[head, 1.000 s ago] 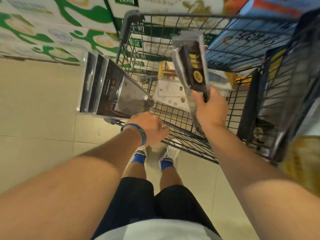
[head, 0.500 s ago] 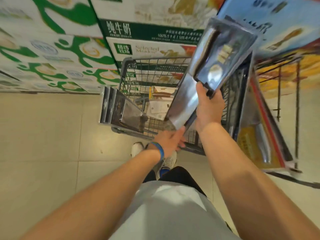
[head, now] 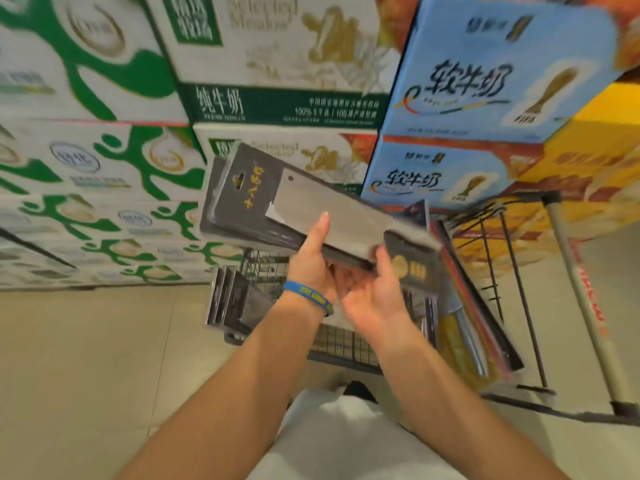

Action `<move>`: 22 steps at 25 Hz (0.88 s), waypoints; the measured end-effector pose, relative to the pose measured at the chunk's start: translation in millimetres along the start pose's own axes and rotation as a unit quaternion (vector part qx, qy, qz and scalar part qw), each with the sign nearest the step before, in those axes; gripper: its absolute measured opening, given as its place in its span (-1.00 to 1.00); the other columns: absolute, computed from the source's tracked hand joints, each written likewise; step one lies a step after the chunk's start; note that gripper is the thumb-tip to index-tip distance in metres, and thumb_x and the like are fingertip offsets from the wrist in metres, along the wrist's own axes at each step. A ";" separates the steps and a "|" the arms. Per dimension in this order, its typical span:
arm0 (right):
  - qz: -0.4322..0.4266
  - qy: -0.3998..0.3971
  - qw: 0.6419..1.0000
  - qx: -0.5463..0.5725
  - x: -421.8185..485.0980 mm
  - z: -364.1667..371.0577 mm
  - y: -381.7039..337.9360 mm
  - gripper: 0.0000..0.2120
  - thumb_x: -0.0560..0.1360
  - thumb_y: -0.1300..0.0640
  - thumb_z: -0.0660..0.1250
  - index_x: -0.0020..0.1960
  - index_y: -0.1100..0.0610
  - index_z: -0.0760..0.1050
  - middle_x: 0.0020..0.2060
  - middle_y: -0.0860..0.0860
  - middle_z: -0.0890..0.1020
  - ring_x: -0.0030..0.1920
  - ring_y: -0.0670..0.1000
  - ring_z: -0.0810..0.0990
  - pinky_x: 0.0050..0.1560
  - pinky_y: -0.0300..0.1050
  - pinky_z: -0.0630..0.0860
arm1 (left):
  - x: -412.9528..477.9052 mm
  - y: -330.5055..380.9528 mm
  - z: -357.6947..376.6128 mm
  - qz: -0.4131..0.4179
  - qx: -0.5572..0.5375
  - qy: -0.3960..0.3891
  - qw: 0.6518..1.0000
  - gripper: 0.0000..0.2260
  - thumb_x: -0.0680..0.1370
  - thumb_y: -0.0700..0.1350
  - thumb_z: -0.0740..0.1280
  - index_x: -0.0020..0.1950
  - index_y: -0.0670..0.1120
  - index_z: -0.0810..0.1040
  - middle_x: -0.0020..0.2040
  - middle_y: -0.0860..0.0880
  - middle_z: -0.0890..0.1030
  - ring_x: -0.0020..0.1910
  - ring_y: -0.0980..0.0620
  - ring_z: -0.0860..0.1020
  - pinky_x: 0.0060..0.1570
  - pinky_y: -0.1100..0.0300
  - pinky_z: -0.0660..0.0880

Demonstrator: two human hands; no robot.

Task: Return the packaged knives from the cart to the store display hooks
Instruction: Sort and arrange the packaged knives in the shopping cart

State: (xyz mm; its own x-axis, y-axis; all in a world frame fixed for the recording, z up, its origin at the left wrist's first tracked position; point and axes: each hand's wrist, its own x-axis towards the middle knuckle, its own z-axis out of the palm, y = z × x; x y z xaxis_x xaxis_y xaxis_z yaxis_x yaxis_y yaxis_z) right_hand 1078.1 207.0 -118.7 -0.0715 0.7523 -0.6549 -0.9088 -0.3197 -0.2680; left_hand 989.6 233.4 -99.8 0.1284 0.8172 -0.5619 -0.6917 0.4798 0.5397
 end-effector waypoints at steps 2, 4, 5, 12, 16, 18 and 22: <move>0.050 0.020 0.990 -0.134 -7.2 -5.8 2.5 -0.31 0.56 -0.35 0.23 0.40 0.18 0.54 0.12 0.10 0.72 -0.25 -0.04 0.66 -0.31 -0.18 0.52 | -3.4 9.7 4.8 0.017 0.057 0.026 0.998 -0.53 0.51 0.08 0.42 0.28 -0.23 0.59 0.16 -0.25 0.65 0.09 -0.22 0.65 0.07 -0.10 0.61; 0.093 0.026 0.932 -0.349 -19.1 -11.0 -4.1 -0.20 0.55 -0.48 0.07 0.18 0.21 0.64 -0.13 0.08 0.73 -0.46 -0.07 0.49 -0.45 -0.23 0.30 | -6.0 15.8 7.1 0.056 0.067 0.048 0.995 -0.57 0.52 0.02 0.44 0.28 -0.21 0.59 0.15 -0.22 0.66 0.12 -0.22 0.65 0.07 -0.09 0.62; 0.106 0.028 0.893 -0.438 -29.1 -9.9 -14.0 -0.21 0.56 -0.48 0.04 0.03 0.21 0.66 -0.28 0.08 0.69 -0.54 -0.08 0.42 -0.53 -0.26 0.23 | -7.3 20.5 8.8 0.071 0.065 0.048 0.994 -0.57 0.52 0.00 0.45 0.30 -0.21 0.58 0.16 -0.20 0.66 0.12 -0.20 0.65 0.03 -0.05 0.63; -0.315 -0.043 0.516 -0.796 -79.1 40.5 -119.4 -0.14 0.23 -0.57 0.42 0.44 -0.27 0.34 0.34 -0.31 0.47 0.26 -0.18 0.48 0.18 -0.05 0.51 | -13.1 46.2 26.6 0.153 0.146 0.067 0.975 -0.25 0.15 0.06 0.66 0.26 -0.22 0.60 0.08 -0.20 0.69 0.04 -0.21 0.67 -0.02 -0.08 0.63; -0.205 -0.170 0.739 -0.619 -70.8 22.4 -111.6 -0.51 0.42 -0.07 0.60 0.30 -0.10 0.54 0.14 -0.06 0.72 0.13 0.11 0.70 0.04 0.10 0.69 | -21.0 44.5 54.2 0.092 0.187 0.003 0.978 0.11 0.03 0.31 0.64 0.45 -0.18 0.42 0.28 -0.20 0.59 0.20 -0.22 0.60 0.18 -0.18 0.54; -0.245 -0.164 0.799 -0.524 -72.8 9.7 -112.1 -0.62 0.41 -0.04 0.60 0.20 -0.11 0.62 0.11 0.01 0.74 0.11 0.11 0.72 -0.01 -0.03 0.69 | -21.8 44.4 57.8 0.068 0.165 -0.059 0.982 -0.13 0.19 0.39 0.52 0.35 -0.08 0.55 0.24 -0.17 0.63 0.17 -0.17 0.63 0.10 -0.10 0.60; -0.271 -0.097 0.867 -0.406 -74.3 -0.1 -127.3 -0.40 0.26 -0.16 0.67 0.23 -0.06 0.58 0.12 0.05 0.73 0.12 0.13 0.73 0.02 0.01 0.68 | -29.8 17.1 68.9 -0.002 0.212 -0.134 0.968 -0.53 0.55 0.26 0.29 0.23 -0.06 0.65 0.13 -0.17 0.68 0.07 -0.14 0.68 -0.10 0.02 0.64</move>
State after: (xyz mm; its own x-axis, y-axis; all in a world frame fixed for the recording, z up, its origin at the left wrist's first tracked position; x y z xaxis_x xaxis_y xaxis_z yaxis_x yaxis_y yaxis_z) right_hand 1199.2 191.7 -36.0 0.1361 0.9766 -0.1668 -0.2464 -0.1297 -0.9605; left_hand 1022.9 239.3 -30.6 0.3502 0.8410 -0.4124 -0.3447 0.5251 0.7781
